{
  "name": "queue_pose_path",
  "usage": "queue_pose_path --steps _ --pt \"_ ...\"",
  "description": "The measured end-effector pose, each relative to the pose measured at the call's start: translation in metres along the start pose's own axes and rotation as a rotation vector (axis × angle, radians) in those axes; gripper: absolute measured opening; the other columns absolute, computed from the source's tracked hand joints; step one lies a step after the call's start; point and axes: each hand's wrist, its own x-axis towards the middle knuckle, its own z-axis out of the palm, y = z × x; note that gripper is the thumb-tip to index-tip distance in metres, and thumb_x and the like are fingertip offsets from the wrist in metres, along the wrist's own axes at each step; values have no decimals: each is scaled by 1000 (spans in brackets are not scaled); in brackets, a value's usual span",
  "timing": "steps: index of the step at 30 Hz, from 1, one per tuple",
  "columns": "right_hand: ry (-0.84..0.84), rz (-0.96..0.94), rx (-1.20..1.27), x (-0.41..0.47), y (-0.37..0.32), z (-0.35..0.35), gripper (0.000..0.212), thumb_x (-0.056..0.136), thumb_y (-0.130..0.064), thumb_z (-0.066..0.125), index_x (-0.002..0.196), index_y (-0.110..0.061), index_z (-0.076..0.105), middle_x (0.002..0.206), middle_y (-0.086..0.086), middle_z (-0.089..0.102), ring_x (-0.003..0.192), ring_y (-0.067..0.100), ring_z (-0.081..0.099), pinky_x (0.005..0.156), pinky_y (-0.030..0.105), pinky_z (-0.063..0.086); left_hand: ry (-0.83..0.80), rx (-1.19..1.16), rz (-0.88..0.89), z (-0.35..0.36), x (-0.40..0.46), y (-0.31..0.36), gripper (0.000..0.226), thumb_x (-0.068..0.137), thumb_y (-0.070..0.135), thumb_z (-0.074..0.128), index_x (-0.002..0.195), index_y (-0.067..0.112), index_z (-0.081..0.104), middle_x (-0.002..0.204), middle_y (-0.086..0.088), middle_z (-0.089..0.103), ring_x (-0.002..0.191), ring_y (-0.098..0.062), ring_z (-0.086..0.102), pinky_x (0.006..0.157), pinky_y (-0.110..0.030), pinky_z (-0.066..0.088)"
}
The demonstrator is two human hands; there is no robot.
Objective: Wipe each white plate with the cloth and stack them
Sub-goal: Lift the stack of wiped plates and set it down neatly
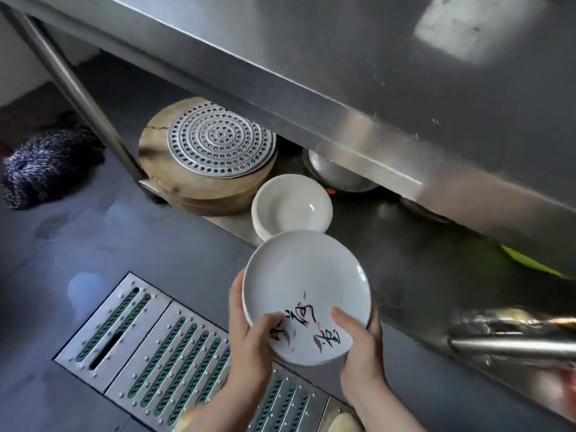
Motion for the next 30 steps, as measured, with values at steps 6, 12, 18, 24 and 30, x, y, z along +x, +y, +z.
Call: queue_pose_path --steps 6,12,18,24,30 --pt "147 -73 56 75 40 -49 57 57 -16 70 110 -39 64 106 -2 72 97 23 68 78 42 55 -170 -25 -68 43 42 -99 81 52 34 64 131 27 51 121 7 64 114 -13 59 84 -27 50" --pt "250 -154 153 152 77 -90 55 55 -15 71 107 -35 65 100 -5 74 92 19 70 68 32 52 -323 -26 -101 87 84 -185 70 60 16 60 126 37 54 118 14 65 109 -5 61 80 -19 52" --pt "338 -141 160 225 109 -123 56 69 -5 70 114 -37 62 100 -2 74 95 28 68 82 48 56 -380 -28 -247 131 123 -258 64 57 20 59 118 37 58 111 6 68 104 -14 63 83 -28 50" --pt "374 -159 185 271 122 -146 58 75 1 65 125 -26 57 108 6 70 98 29 66 86 45 54 -432 -12 -290 160 146 -305 55 60 17 59 113 32 59 107 -1 69 100 -19 65 83 -31 53" --pt "385 -152 213 301 131 -150 57 75 0 67 125 -25 58 106 6 71 94 29 67 82 42 55 -437 16 -244 169 164 -324 55 61 19 60 112 40 58 99 11 70 95 -9 66 75 -22 51"
